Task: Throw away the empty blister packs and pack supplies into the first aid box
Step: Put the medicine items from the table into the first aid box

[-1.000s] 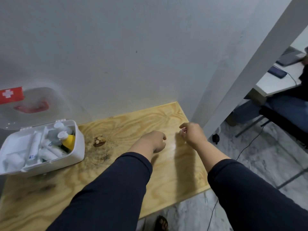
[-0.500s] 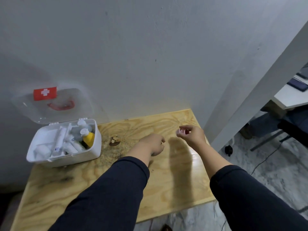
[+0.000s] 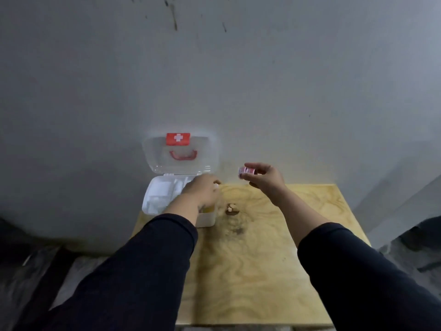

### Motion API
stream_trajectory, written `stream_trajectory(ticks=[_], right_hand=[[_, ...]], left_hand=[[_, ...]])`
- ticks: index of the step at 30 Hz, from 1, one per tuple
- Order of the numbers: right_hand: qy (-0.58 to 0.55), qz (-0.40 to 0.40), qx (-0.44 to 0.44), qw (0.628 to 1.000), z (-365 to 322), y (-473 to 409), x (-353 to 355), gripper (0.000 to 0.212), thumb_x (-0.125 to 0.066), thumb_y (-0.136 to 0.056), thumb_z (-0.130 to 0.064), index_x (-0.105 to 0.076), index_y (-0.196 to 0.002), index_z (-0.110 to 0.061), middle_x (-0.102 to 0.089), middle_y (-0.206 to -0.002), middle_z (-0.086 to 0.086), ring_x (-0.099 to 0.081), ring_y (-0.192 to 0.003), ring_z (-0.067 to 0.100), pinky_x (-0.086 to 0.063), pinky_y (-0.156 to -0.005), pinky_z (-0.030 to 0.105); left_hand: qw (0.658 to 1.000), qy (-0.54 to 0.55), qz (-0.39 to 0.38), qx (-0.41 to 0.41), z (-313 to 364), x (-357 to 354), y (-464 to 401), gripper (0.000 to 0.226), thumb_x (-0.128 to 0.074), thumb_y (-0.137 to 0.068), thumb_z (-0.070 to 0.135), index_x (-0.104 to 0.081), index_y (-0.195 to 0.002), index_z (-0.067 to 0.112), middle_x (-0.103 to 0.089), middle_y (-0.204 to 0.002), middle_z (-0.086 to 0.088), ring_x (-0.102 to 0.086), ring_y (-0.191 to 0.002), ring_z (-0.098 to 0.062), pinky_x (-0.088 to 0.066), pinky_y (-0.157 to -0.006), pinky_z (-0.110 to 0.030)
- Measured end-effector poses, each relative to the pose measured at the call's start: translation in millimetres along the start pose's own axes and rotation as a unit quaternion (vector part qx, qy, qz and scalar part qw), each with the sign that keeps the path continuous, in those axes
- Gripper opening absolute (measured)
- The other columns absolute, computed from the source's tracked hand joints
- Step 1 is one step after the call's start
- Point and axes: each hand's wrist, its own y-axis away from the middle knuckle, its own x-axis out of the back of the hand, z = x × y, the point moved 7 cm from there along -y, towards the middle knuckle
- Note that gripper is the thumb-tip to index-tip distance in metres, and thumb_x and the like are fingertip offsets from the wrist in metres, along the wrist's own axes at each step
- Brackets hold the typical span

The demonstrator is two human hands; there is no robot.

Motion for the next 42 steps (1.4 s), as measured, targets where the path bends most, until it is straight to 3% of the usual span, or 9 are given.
stream_trajectory(ticks=[7, 10, 13, 15, 19, 24, 29, 35, 42], right_hand=[[0.154, -0.047, 0.078, 0.984, -30, -13, -116, 0.036, -0.084, -0.069, -0.019, -0.074, -0.103, -0.018, -0.068, -0.09, -0.001, -0.062, -0.086, 0.014, -0.057, -0.09, 0.039], [0.188, -0.069, 0.088, 0.976, -33, -15, -161, 0.038, -0.083, -0.071, -0.02, -0.073, -0.108, -0.016, -0.066, -0.089, -0.001, -0.059, -0.081, 0.012, -0.056, -0.083, 0.031], [0.245, -0.09, 0.108, 0.959, -31, -19, -199, 0.037, -0.08, -0.074, -0.019, -0.072, -0.11, -0.015, -0.068, -0.095, 0.001, -0.059, -0.081, 0.009, -0.046, -0.067, 0.009], [0.288, -0.089, 0.125, 0.945, -30, -22, -218, 0.035, -0.078, -0.076, -0.02, -0.072, -0.109, -0.014, -0.071, -0.103, 0.002, -0.059, -0.084, 0.009, -0.042, -0.061, 0.004], [0.398, -0.082, 0.146, 0.902, -27, -26, -251, 0.029, -0.067, -0.082, -0.019, -0.072, -0.11, -0.015, -0.072, -0.112, 0.005, -0.066, -0.102, 0.022, -0.051, -0.086, 0.028], [0.472, -0.089, 0.159, 0.863, -16, -28, -279, 0.029, -0.053, -0.089, -0.011, -0.071, -0.112, -0.015, -0.069, -0.116, 0.008, -0.062, -0.108, 0.027, -0.049, -0.088, 0.03], [0.462, -0.082, 0.157, 0.869, -23, -29, -283, 0.03, -0.064, -0.085, -0.01, -0.069, -0.115, -0.011, -0.057, -0.119, 0.011, -0.063, -0.102, 0.028, -0.048, -0.089, 0.03], [0.469, -0.092, 0.105, 0.872, -26, -31, -257, 0.033, -0.076, -0.078, -0.03, -0.071, -0.104, -0.012, -0.071, -0.106, 0.007, -0.067, -0.095, 0.022, -0.055, -0.083, 0.031], [0.502, -0.107, 0.101, 0.852, -10, -24, -262, 0.045, -0.067, -0.08, -0.007, -0.062, -0.124, -0.015, -0.069, -0.118, 0.009, -0.064, -0.107, 0.025, -0.054, -0.092, 0.035]], left_hand=[[0.994, -0.075, 0.036, 0.068, -119, 33, 9, 0.072, -0.063, -0.091, 0.033, -0.027, -0.152, 0.019, -0.019, -0.162, 0.001, -0.02, -0.147, -0.025, -0.028, -0.117, -0.04], [0.993, -0.058, 0.011, 0.1, -164, 29, 9, 0.096, -0.07, -0.082, 0.05, -0.016, -0.154, 0.017, -0.011, -0.163, 0.0, -0.015, -0.149, -0.025, -0.027, -0.117, -0.044], [0.994, 0.024, -0.003, 0.105, -188, 21, 3, 0.112, -0.08, -0.068, 0.055, -0.017, -0.154, 0.022, -0.02, -0.16, -0.001, -0.026, -0.146, -0.026, -0.034, -0.114, -0.045], [0.995, 0.057, 0.0, 0.085, -192, 19, 0, 0.115, -0.081, -0.059, 0.057, -0.02, -0.151, 0.028, -0.031, -0.155, -0.001, -0.036, -0.141, -0.025, -0.04, -0.11, -0.044], [0.996, 0.065, -0.027, 0.051, -194, 13, -1, 0.12, -0.08, -0.066, 0.054, -0.003, -0.154, 0.027, -0.019, -0.158, -0.001, -0.031, -0.143, -0.024, -0.038, -0.111, -0.045], [0.993, 0.115, -0.015, 0.038, -202, 6, -3, 0.125, -0.08, -0.063, 0.056, -0.001, -0.155, 0.028, -0.015, -0.16, 0.005, -0.029, -0.145, -0.022, -0.04, -0.11, -0.045], [0.992, 0.121, -0.022, 0.023, -204, 1, -5, 0.125, -0.078, -0.068, 0.056, 0.003, -0.156, 0.021, -0.005, -0.164, 0.006, -0.02, -0.149, -0.019, -0.035, -0.115, -0.044], [0.992, 0.12, -0.02, 0.023, -206, -3, -6, 0.123, -0.076, -0.066, 0.062, 0.0, -0.156, 0.027, -0.007, -0.163, 0.011, -0.026, -0.148, -0.017, -0.038, -0.113, -0.045], [0.993, 0.118, -0.011, 0.022, -207, -2, -7, 0.127, -0.067, -0.051, 0.076, -0.006, -0.154, 0.033, -0.011, -0.161, 0.014, -0.023, -0.148, -0.014, -0.038, -0.113, -0.045]])
